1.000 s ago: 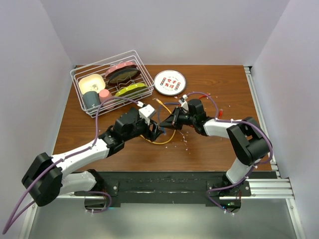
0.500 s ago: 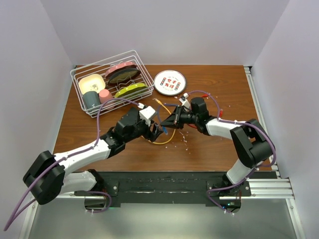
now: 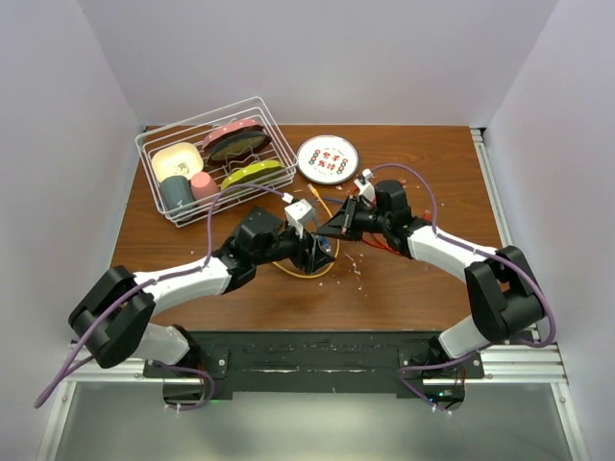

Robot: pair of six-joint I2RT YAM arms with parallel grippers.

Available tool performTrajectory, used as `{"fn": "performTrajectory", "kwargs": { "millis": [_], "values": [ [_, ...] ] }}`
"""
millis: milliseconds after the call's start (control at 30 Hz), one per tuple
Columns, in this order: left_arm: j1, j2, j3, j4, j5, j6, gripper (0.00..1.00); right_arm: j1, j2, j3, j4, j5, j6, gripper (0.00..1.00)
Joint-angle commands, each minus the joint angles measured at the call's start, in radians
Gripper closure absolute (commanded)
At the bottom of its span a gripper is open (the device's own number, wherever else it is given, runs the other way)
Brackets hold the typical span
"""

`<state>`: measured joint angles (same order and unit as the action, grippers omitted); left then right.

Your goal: Insert the plug into the switch port

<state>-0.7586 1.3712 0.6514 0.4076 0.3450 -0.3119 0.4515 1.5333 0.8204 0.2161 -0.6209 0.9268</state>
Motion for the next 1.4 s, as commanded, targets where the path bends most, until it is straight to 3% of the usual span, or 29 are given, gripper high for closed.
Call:
{"fn": "performTrajectory", "kwargs": {
  "millis": [0,167,267,300,367,433,467,500,600,667,767,900,1000,1067,1167,1367],
  "values": [
    [-0.001,0.023,0.03,0.155,0.104,-0.116,0.31,0.001,-0.056,0.042,-0.05,0.052,-0.068,1.0],
    [0.001,0.074,0.028,0.204,0.072,-0.207,0.34,0.001,-0.085,0.02,-0.035,0.059,-0.059,1.0],
    [0.001,0.098,0.031,0.203,0.019,-0.233,0.45,0.0,-0.105,-0.001,-0.012,0.061,-0.043,1.0],
    [0.001,0.101,0.031,0.194,-0.003,-0.246,0.55,0.0,-0.111,-0.006,0.002,0.059,-0.033,1.0],
    [0.002,0.101,0.024,0.214,-0.024,-0.254,0.64,0.001,-0.117,-0.02,0.019,0.053,-0.023,1.0],
    [0.005,0.094,0.01,0.238,-0.034,-0.271,0.83,0.003,-0.119,-0.029,0.026,0.05,-0.017,1.0],
    [0.007,0.089,-0.002,0.247,-0.038,-0.274,0.99,0.004,-0.121,-0.03,0.028,0.049,-0.016,1.0],
    [0.01,0.071,-0.007,0.25,-0.044,-0.28,1.0,0.003,-0.119,-0.035,0.031,0.041,-0.017,1.0],
    [0.025,0.031,-0.027,0.228,-0.043,-0.27,1.0,0.004,-0.118,-0.027,0.023,0.036,-0.04,0.96],
    [0.034,0.011,-0.036,0.2,-0.025,-0.254,1.0,0.003,-0.119,-0.011,-0.03,0.041,-0.095,0.73],
    [0.057,-0.032,-0.053,0.11,-0.008,-0.216,1.0,0.003,-0.124,0.037,-0.122,0.072,-0.176,0.53],
    [0.088,-0.104,-0.076,-0.012,-0.056,-0.149,1.0,0.003,-0.118,0.109,-0.208,0.081,-0.259,0.37],
    [0.113,-0.173,-0.104,-0.075,-0.127,-0.133,0.84,0.004,-0.104,0.149,-0.271,0.073,-0.331,0.3],
    [0.131,-0.195,-0.108,-0.114,-0.147,-0.124,0.71,0.004,-0.093,0.166,-0.317,0.084,-0.391,0.29],
    [0.146,-0.221,-0.096,-0.174,-0.184,-0.098,0.6,0.006,-0.069,0.206,-0.418,0.131,-0.495,0.29],
    [0.156,-0.256,-0.084,-0.297,-0.271,-0.073,0.39,0.073,0.004,0.324,-0.673,0.374,-0.627,0.34]
  ]
}}
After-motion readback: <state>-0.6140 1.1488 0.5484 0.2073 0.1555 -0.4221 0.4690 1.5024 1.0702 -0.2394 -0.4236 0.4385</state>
